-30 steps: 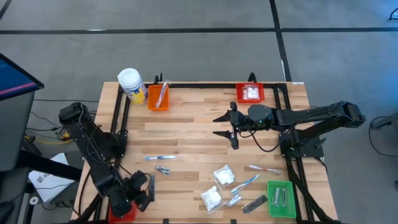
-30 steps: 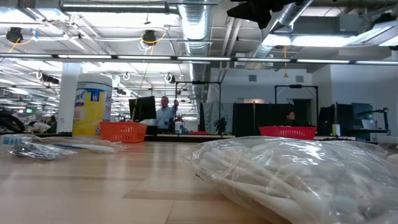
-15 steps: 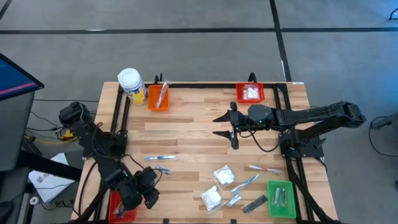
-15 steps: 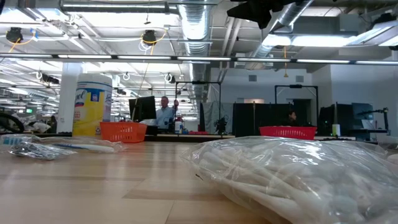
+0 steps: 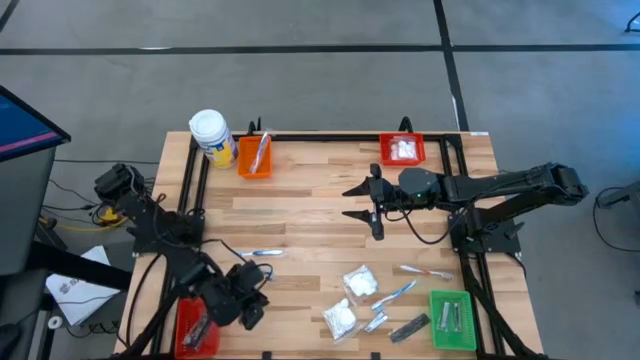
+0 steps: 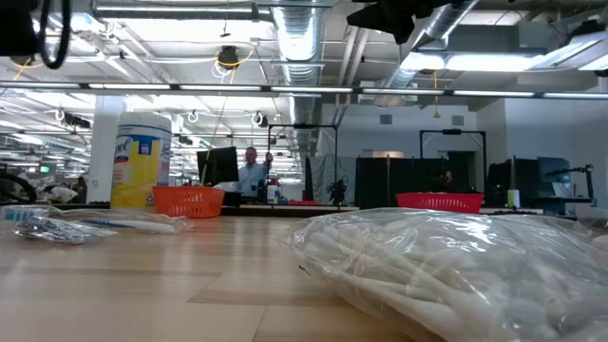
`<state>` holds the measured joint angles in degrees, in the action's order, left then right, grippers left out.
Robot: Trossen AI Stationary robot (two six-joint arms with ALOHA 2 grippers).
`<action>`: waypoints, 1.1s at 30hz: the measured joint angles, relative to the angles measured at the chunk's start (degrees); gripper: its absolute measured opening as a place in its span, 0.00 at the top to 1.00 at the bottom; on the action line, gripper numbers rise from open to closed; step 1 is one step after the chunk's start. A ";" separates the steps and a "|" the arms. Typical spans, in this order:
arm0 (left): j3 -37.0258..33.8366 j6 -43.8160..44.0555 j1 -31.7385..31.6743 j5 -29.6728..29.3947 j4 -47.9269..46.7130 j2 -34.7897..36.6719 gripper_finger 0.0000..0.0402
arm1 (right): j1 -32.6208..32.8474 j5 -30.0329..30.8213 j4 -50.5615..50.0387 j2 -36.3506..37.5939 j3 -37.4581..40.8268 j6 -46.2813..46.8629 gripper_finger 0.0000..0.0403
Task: Pick & Place Travel size toiletries
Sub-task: Put the right red toothbrush into the orange bin
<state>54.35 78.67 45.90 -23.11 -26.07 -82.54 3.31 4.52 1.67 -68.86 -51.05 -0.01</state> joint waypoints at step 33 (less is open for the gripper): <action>0.04 -27.48 -12.23 0.84 11.10 0.00 0.86 | -0.51 -0.01 -1.43 -0.02 0.00 -0.55 0.44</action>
<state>54.39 51.19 33.67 -22.27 -14.97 -82.54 2.80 4.51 0.24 -68.88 -51.05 -0.56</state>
